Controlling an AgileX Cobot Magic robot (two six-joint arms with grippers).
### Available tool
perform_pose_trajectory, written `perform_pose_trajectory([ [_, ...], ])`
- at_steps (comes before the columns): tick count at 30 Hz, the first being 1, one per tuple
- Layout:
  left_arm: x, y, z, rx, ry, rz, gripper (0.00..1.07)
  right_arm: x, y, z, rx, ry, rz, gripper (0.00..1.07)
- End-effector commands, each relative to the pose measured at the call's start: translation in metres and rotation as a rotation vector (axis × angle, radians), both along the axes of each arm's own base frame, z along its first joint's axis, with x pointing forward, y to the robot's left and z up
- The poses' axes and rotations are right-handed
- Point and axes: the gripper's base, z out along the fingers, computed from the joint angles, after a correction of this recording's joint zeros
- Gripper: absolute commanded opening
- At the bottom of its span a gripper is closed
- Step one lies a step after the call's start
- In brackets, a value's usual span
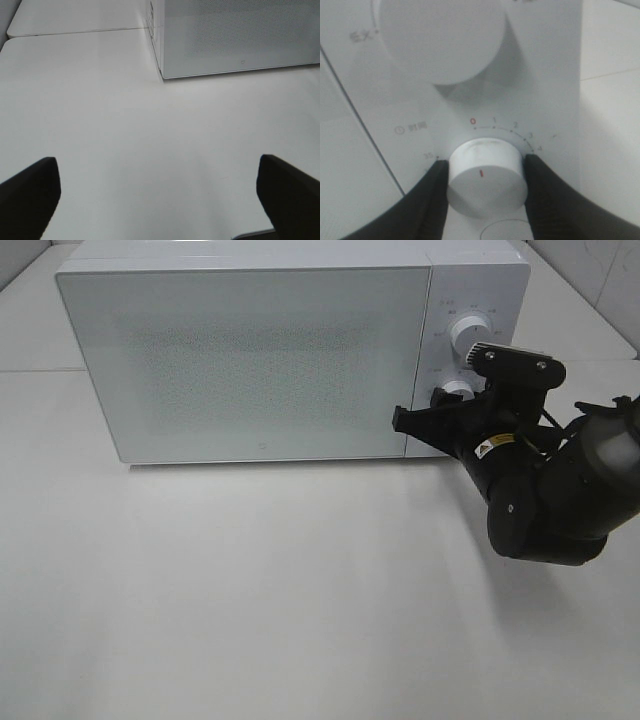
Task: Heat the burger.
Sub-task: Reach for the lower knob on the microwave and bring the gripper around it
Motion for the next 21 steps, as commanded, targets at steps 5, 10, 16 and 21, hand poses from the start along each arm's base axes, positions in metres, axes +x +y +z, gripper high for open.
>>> perform_pose_trajectory([
  [5, -0.0028, -0.0003, 0.0003, -0.012, -0.031, -0.003, 1.02, 0.0076, 0.0011, 0.0208, 0.610, -0.172, -0.083, 0.23],
  [10, -0.0028, -0.0003, 0.0003, -0.012, -0.031, -0.003, 1.02, 0.0075, 0.0029, 0.0189, 0.967, -0.135, -0.125, 0.23],
  [16, -0.0028, -0.0003, 0.0003, -0.012, -0.031, -0.003, 1.02, 0.0073, 0.0041, 0.0175, 1.377, -0.098, -0.188, 0.24],
  [21, -0.0028, -0.0003, 0.0003, -0.012, -0.031, -0.003, 1.02, 0.0073, 0.0041, 0.0172, 1.432, -0.095, -0.197, 0.24],
])
